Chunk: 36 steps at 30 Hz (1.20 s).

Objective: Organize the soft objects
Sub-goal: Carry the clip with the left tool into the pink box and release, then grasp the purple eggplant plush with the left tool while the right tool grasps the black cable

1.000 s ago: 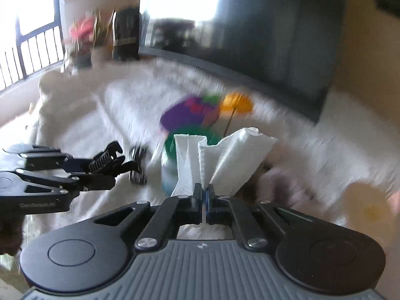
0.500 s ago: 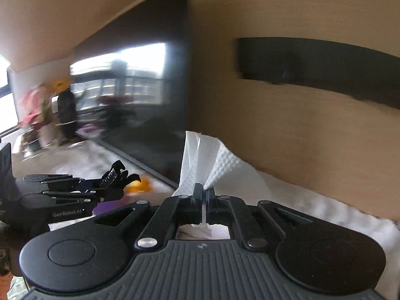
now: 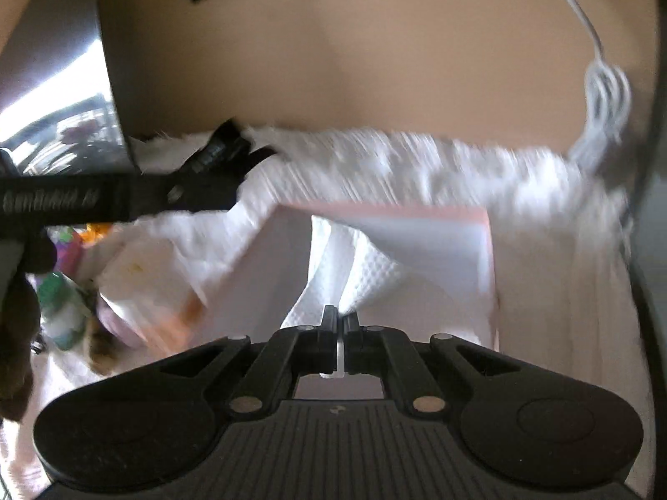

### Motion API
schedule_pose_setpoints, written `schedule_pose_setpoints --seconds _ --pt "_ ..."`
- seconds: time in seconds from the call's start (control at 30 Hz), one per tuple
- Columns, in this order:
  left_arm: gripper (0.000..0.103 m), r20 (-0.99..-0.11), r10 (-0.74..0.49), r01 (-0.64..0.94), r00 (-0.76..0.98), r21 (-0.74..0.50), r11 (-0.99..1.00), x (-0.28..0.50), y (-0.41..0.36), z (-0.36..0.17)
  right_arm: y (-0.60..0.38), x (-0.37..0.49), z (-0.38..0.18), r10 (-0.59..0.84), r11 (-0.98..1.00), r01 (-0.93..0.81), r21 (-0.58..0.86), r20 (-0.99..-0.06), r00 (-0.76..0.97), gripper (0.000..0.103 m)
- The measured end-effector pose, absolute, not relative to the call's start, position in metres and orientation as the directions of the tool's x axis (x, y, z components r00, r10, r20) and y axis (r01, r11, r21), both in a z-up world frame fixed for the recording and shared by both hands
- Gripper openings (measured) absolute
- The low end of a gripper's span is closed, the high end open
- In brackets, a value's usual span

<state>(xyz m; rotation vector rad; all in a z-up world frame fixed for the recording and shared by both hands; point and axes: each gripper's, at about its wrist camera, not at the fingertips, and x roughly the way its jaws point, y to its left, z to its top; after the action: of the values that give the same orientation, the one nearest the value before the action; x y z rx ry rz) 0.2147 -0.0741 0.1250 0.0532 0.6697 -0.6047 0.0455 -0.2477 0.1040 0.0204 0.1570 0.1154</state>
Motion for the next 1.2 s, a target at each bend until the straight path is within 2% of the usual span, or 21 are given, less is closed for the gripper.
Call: schedule_pose_setpoints --seconds 0.1,0.13,0.17,0.2,0.23,0.27,0.33,0.57,0.73,0.8,0.87,0.9,0.97,1.0,1.13,1.2 --pt "0.038 -0.656 -0.471 0.563 0.589 -0.085 0.822 0.218 -0.099 0.110 -0.249 0.044 0.085 0.125 0.992 -0.119 0.043 -0.155 0.980 0.009" --pt "0.039 -0.678 -0.451 0.562 0.580 -0.068 0.824 0.220 -0.105 0.106 -0.248 0.038 0.077 0.131 0.991 -0.126 0.041 -0.154 0.979 0.019" --pt "0.039 -0.701 -0.431 0.559 0.568 -0.056 0.827 0.220 -0.108 0.101 -0.249 0.034 0.075 0.141 0.990 -0.137 0.041 -0.144 0.979 0.034" --pt "0.038 -0.724 -0.416 0.559 0.550 -0.050 0.828 0.219 -0.114 0.097 -0.248 0.029 0.072 0.152 0.988 -0.148 0.035 -0.123 0.981 0.042" --pt "0.039 -0.741 -0.412 0.567 0.530 -0.051 0.822 0.219 -0.117 0.093 -0.247 0.023 0.068 0.152 0.988 -0.151 0.026 -0.097 0.983 0.054" --pt "0.039 -0.749 -0.415 0.577 0.517 -0.053 0.815 0.219 -0.121 0.090 -0.245 0.018 0.067 0.148 0.989 -0.147 0.015 -0.069 0.987 0.059" --pt "0.041 -0.748 -0.409 0.583 0.523 -0.036 0.812 0.217 -0.125 0.088 -0.244 0.008 0.066 0.141 0.990 -0.141 -0.010 -0.036 0.989 0.059" --pt "0.041 -0.706 -0.352 0.604 0.614 0.134 0.785 0.201 -0.129 0.093 -0.242 0.001 0.066 0.137 0.990 -0.137 -0.020 -0.016 0.990 0.059" --pt "0.041 -0.710 -0.431 0.590 0.557 -0.027 0.807 0.210 -0.117 0.095 -0.246 0.000 0.063 0.126 0.992 -0.126 0.000 -0.021 0.992 0.059" --pt "0.039 -0.710 -0.436 0.582 0.553 -0.045 0.812 0.211 -0.114 0.096 -0.245 0.000 0.061 0.126 0.992 -0.126 -0.001 -0.026 0.992 0.060" --pt "0.042 -0.720 -0.452 0.590 0.526 -0.073 0.804 0.211 -0.112 0.097 -0.245 0.002 0.060 0.128 0.992 -0.128 -0.006 -0.033 0.991 0.061" --pt "0.039 -0.727 -0.442 0.592 0.526 -0.060 0.804 0.210 -0.112 0.097 -0.245 0.002 0.060 0.130 0.991 -0.131 -0.007 -0.037 0.991 0.061" --pt "0.042 -0.727 -0.467 0.593 0.503 -0.103 0.799 0.211 -0.108 0.098 -0.246 0.002 0.059 0.141 0.990 -0.141 -0.006 -0.039 0.989 0.062" --pt "0.039 -0.722 -0.452 0.566 0.524 -0.101 0.818 0.211 -0.105 0.099 -0.247 0.001 0.058 0.147 0.989 -0.147 -0.002 -0.038 0.988 0.063" --pt "0.038 -0.634 -0.495 0.535 0.593 -0.149 0.832 0.204 -0.081 0.115 -0.256 0.000 0.056 0.155 0.988 -0.154 0.024 -0.036 0.987 0.064" --pt "0.038 -0.580 -0.498 0.542 0.644 -0.113 0.833 0.190 -0.069 0.125 -0.259 -0.001 0.056 0.155 0.988 -0.154 0.033 -0.034 0.987 0.064"
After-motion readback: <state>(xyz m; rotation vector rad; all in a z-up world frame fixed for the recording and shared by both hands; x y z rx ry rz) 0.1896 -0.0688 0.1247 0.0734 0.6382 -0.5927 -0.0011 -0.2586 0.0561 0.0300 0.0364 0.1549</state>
